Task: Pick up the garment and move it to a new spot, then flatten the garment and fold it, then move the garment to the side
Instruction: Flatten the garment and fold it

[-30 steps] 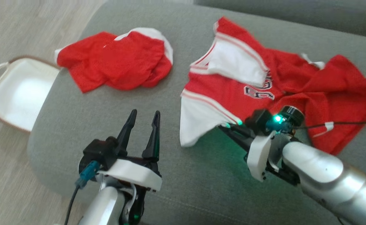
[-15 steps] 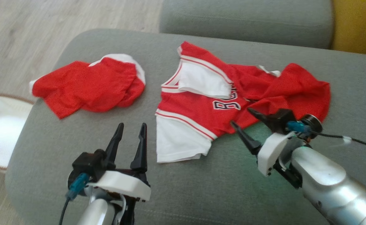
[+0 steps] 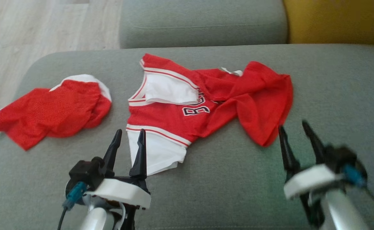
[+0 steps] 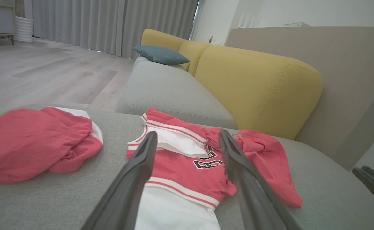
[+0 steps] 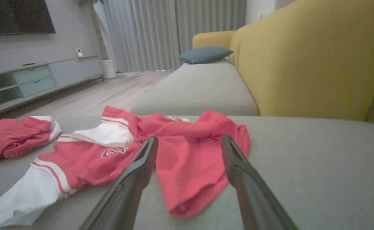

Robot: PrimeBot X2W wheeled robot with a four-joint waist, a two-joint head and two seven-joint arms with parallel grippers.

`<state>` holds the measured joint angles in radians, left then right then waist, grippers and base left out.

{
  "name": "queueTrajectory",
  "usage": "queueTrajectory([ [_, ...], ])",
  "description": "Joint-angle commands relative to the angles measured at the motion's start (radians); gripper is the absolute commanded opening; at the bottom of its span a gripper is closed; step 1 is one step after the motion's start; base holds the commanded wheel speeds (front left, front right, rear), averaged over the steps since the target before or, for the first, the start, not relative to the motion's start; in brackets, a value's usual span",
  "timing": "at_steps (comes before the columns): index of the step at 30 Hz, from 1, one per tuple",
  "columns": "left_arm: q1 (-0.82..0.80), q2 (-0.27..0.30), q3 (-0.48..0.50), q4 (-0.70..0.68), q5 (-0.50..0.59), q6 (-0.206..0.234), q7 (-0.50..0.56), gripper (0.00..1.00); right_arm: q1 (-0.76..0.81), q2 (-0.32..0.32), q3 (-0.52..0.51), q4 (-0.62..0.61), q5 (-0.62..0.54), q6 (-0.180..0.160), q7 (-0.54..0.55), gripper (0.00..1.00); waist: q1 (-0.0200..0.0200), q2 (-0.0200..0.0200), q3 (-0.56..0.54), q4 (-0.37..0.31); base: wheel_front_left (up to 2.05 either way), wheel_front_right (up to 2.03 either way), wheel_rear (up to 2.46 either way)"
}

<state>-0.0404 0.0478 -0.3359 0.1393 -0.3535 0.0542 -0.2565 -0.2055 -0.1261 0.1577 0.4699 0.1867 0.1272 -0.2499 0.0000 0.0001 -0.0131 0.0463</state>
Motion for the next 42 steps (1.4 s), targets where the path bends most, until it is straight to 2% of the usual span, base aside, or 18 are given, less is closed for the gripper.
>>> queueTrajectory([
  [1, -0.032, 0.002, 0.043, -0.03, 0.01, 0.002, -0.005, 1.0, 0.042, 0.034, -0.023, -0.079, -0.047, 0.003, -0.012, 1.0, 0.0, -0.0001, 0.004, -0.021, 0.0, 0.0, 0.0],
  [7, -0.036, 0.002, 0.044, -0.022, 0.012, -0.005, -0.005, 1.0, 0.159, 0.071, -0.071, -0.168, -0.132, 0.003, -0.001, 1.0, 0.0, -0.0001, 0.016, -0.043, 0.0, 0.0, 0.0],
  [14, -0.058, 0.002, 0.034, -0.024, 0.013, -0.011, -0.005, 1.0, 0.15, 0.075, -0.077, -0.178, -0.149, 0.003, 0.039, 1.0, 0.0, -0.0001, 0.053, -0.031, 0.0, 0.0, 0.0],
  [25, -0.099, 0.002, 0.017, -0.01, 0.019, -0.018, -0.005, 1.0, 0.016, 0.076, -0.075, -0.002, -0.107, 0.003, 0.106, 1.0, 0.0, -0.0001, 0.138, 0.059, 0.0, 0.0, 0.0],
  [37, -0.128, 0.002, 0.023, -0.006, 0.025, -0.028, -0.005, 1.0, -0.113, 0.076, -0.089, 0.208, -0.078, 0.003, 0.064, 1.0, 0.0, -0.0001, 0.186, 0.118, 0.0, 0.0, 0.0],
  [38, -0.129, 0.002, 0.022, -0.006, 0.025, -0.028, -0.005, 1.0, -0.12, 0.076, -0.082, 0.221, -0.071, 0.003, 0.061, 0.55, 0.0, -0.0001, 0.187, 0.119, 0.0, 0.0, 0.0],
  [39, -0.129, 0.002, 0.022, -0.006, 0.025, -0.027, -0.005, 1.0, -0.127, 0.076, -0.075, 0.231, -0.067, 0.003, 0.056, 0.0, 0.0, -0.0001, 0.187, 0.119, 0.0, 0.0, 0.0],
  [42, -0.126, 0.002, 0.025, -0.007, 0.026, -0.024, -0.005, 1.0, -0.142, 0.076, -0.062, 0.249, -0.056, 0.003, 0.039, 0.0, 0.0, -0.0001, 0.185, 0.112, 0.0, 0.0, 0.0],
])
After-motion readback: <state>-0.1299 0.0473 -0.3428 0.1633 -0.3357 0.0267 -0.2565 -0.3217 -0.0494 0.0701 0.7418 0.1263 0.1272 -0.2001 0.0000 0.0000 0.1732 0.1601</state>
